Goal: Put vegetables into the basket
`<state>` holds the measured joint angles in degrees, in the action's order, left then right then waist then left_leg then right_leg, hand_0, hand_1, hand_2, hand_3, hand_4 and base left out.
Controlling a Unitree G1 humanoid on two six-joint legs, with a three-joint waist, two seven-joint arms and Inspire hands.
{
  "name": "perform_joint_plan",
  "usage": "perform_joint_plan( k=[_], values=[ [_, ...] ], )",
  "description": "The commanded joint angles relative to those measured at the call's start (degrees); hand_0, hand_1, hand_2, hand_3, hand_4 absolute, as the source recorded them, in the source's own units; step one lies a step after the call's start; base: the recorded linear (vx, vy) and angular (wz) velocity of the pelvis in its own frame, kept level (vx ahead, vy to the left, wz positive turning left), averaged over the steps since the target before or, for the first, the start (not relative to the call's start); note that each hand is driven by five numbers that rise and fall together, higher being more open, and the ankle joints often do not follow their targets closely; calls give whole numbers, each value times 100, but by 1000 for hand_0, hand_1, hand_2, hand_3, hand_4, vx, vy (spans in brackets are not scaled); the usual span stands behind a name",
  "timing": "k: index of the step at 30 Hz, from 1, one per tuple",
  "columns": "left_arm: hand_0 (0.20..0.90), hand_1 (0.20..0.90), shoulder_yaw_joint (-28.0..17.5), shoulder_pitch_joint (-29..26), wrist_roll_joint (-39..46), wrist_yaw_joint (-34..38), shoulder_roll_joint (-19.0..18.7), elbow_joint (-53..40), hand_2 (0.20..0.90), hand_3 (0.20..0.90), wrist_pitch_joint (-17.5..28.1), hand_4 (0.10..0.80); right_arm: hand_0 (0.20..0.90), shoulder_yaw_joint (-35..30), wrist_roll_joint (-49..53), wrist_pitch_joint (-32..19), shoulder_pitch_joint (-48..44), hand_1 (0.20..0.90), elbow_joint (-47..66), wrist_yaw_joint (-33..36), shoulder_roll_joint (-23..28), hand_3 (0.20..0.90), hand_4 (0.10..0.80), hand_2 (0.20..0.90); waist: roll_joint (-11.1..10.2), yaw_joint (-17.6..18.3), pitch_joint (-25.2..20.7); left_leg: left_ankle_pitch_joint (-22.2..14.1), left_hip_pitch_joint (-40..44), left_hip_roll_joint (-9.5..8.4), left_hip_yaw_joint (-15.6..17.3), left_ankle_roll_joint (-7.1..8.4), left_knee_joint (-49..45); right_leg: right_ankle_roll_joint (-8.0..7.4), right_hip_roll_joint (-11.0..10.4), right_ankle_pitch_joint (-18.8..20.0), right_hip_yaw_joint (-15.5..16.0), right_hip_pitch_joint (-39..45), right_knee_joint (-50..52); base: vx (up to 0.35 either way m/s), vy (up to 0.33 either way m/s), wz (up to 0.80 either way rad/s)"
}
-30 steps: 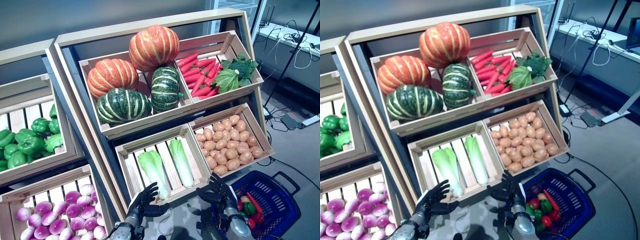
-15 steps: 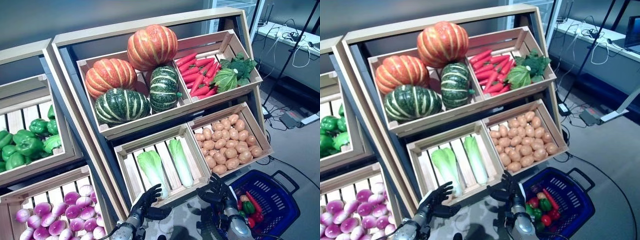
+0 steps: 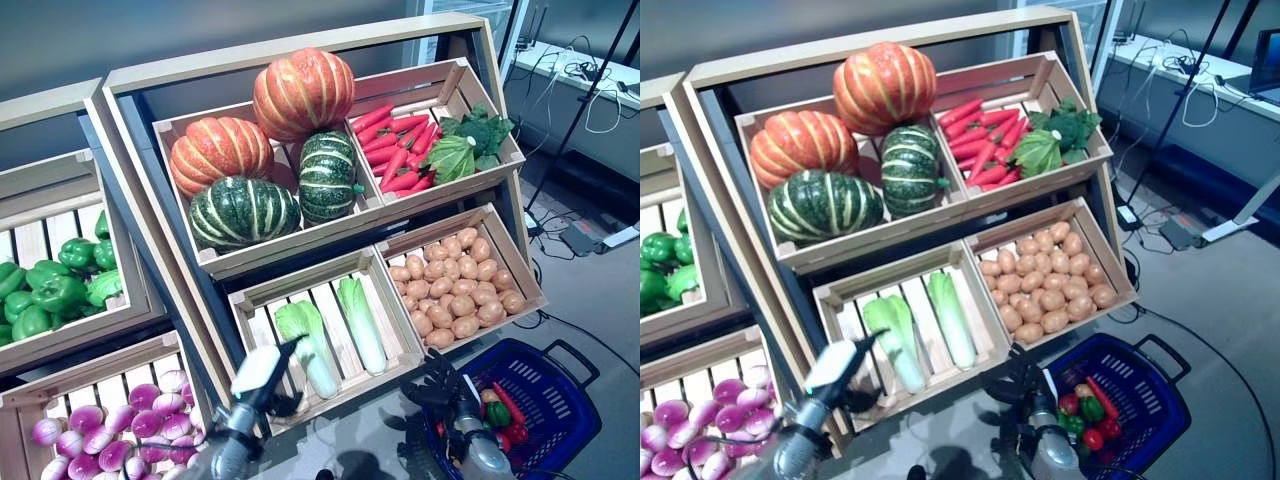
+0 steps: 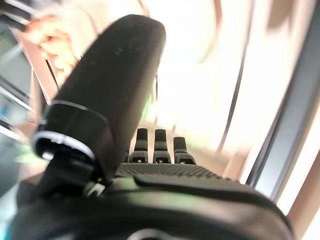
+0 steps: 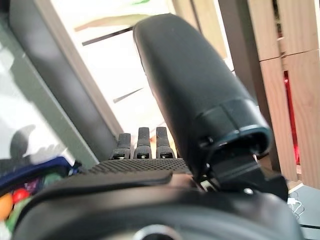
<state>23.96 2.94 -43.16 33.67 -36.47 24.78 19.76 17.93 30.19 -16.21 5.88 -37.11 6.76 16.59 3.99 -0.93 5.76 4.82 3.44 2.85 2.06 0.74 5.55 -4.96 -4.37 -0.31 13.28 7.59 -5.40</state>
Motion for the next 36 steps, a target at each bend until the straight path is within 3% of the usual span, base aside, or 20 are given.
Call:
perform_joint_plan(
  k=[1,3,4,9,13,17,24,33,36],
  values=[
    [900,900,-348,-1082,-930,772,-515,-298,900,900,33,800,900,-311,105,-277,-278,900,335,-340,136,900,800,900,-69,85,115,-755,443,-542,117,-301,-55,394,96,-111,-135,125,40,99,101,-1],
    [900,900,-339,-1170,-841,590,-694,-249,900,900,-202,800,900,-353,36,-259,-220,900,379,-393,235,900,800,900,-15,142,113,-726,486,-564,156,-287,-55,394,67,-119,-134,140,71,87,131,-2],
    [900,900,-215,-1359,-942,573,-774,-47,900,900,-524,800,900,-348,-80,-226,-210,900,444,-457,354,900,800,900,49,236,214,-804,340,-583,217,-267,-482,429,-23,-273,-120,-25,534,21,178,-4],
    [900,900,445,-2149,-1054,770,-948,520,900,900,-1061,800,900,-256,-166,-119,-538,900,373,-643,897,900,800,900,211,479,725,-1293,-578,-642,376,-246,-2109,569,-344,-991,-308,-1084,2432,-78,162,-7],
    [900,900,884,-2713,-941,646,-1004,853,900,900,-1335,800,900,-161,113,-124,-953,900,323,-675,1161,900,800,900,180,570,1020,-1678,-1303,-619,617,-330,-3100,650,-556,-1395,-496,-1963,3627,-115,112,-24],
    [900,900,1326,-3444,-1039,730,-1141,1136,900,900,-1597,800,900,-153,415,-173,-1533,900,303,-699,1370,900,800,900,89,631,1284,-2123,-2321,-561,829,-427,-4207,732,-621,-1707,-781,-3089,4811,-179,34,-11],
    [900,900,1520,-4279,-734,597,-1384,1211,900,900,-1893,800,900,-248,548,-131,-2017,900,488,-907,1700,900,800,900,18,822,1605,-2796,-3985,-296,1000,-534,-6146,873,-454,-2194,-1232,-4809,6609,-71,13,-5],
    [900,900,1717,-4989,-1232,563,-1644,1434,900,900,-2272,800,900,-237,775,17,-2499,900,797,-1008,1859,900,800,900,-54,934,1744,-3204,-5479,-27,794,-524,-7773,989,-137,-2603,-1417,-6184,8002,-38,-30,-3],
    [900,900,1860,-5157,-1392,200,-1711,1597,900,900,-2237,800,900,-285,867,30,-2608,900,808,-1054,1925,900,800,900,-48,967,1773,-3272,-5815,27,734,-518,-8102,1004,-82,-2666,-1436,-6488,8298,0,0,0]
  ],
)
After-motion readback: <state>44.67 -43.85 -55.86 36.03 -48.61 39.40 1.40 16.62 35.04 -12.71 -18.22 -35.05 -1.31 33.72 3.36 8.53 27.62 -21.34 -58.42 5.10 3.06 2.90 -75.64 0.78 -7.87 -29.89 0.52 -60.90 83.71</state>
